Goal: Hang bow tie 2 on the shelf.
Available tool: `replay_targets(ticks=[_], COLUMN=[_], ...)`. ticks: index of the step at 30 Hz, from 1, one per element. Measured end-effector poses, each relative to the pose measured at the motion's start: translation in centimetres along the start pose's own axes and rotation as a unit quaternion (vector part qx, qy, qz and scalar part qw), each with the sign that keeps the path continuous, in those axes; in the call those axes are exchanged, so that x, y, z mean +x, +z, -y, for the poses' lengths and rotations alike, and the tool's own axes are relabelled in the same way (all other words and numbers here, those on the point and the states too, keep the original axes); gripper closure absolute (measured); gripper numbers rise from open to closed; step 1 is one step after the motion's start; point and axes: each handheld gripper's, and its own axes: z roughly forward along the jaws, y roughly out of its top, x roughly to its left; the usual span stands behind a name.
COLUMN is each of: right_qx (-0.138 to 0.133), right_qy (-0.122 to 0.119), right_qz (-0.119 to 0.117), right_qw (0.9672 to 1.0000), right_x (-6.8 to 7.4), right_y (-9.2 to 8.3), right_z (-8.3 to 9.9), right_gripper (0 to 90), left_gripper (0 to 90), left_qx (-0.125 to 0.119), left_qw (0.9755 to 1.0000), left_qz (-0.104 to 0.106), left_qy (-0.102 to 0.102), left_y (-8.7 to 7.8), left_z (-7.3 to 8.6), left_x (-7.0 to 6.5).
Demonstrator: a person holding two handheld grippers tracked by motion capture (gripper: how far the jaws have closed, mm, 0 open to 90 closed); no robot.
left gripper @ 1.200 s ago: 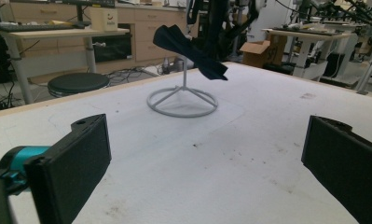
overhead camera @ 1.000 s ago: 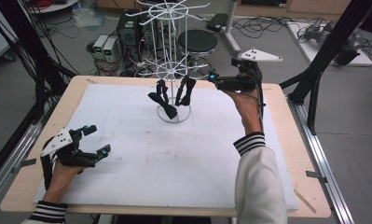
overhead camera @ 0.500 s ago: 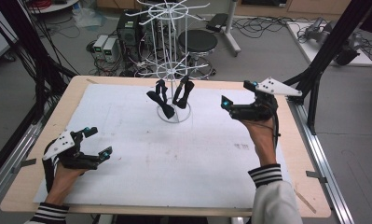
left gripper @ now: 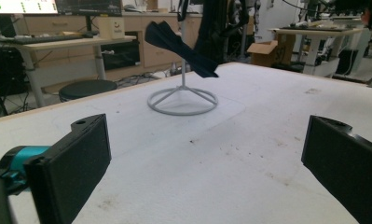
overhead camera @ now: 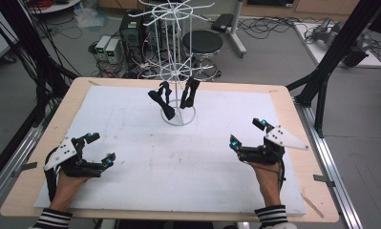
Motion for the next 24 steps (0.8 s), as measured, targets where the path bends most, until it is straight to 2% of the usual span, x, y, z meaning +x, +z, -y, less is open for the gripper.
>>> replay_targets(ticks=[5, 6, 7, 8, 9, 11, 12, 13, 15, 18, 24], right_qx=[-0.024, -0.024, -0.006, -0.007, -0.023, -0.019, -0.004, 0.013, 0.025, 0.017, 0.016], right_qy=[0.015, 0.015, 0.018, 0.01, 0.004, 0.01, 0.016, 0.022, 0.01, -0.002, 0.013], right_qz=[0.008, 0.01, 0.009, 0.009, 0.013, 0.02, 0.021, 0.023, 0.028, 0.027, 0.033], right_qw=[0.9996, 0.9995, 0.9998, 0.9999, 0.9996, 0.9996, 0.9996, 0.9994, 0.9993, 0.9995, 0.9992], right_x=[0.2, 0.2, 0.2, 0.3, 0.4, 0.5, 0.4, 0.4, 0.5, 0.9, 0.6], right_y=[-1.2, -1.3, -1.3, -1.3, -1.3, -1.3, -1.3, -1.1, -0.7, -0.6, -0.7], right_z=[3.8, 4.2, 4.5, 4.8, 5.2, 6.1, 6.4, 6.6, 6.8, 6.7, 6.7], right_gripper=[0.7, 0.7, 0.7, 0.7, 1.3, 1.6, 1.5, 1.5, 1.6, 1.6, 1.6], left_gripper=[1.7, 1.7, 1.7, 1.7, 1.8, 1.7, 1.7, 1.7, 1.7, 1.7, 1.7], left_qx=[-0.011, -0.012, -0.013, -0.013, -0.011, -0.011, -0.01, -0.011, -0.014, -0.014, -0.018], left_qw=[0.9999, 0.9998, 0.9998, 0.9998, 0.9998, 0.9998, 0.9998, 0.9998, 0.9998, 0.9997, 0.9995], left_qz=[-0.012, -0.013, -0.016, -0.017, -0.015, -0.017, -0.015, -0.017, -0.017, -0.02, -0.025], left_qy=[0.001, 0.002, 0.002, 0.003, 0.001, 0.002, 0.003, 0.004, 0.002, 0.001, -0.001], left_y=[-0.4, -0.5, -0.5, -0.5, -0.5, -0.5, -0.5, -0.6, -0.6, -0.8, -1.1], left_z=[0.4, 0.5, 0.7, 0.8, 0.9, 1.0, 1.1, 1.1, 1.1, 1.3, 1.5], left_x=[0.0, 0.0, 0.0, 0.0, 0.0, 0.0, 0.0, -0.1, -0.1, 0.0, 0.1])
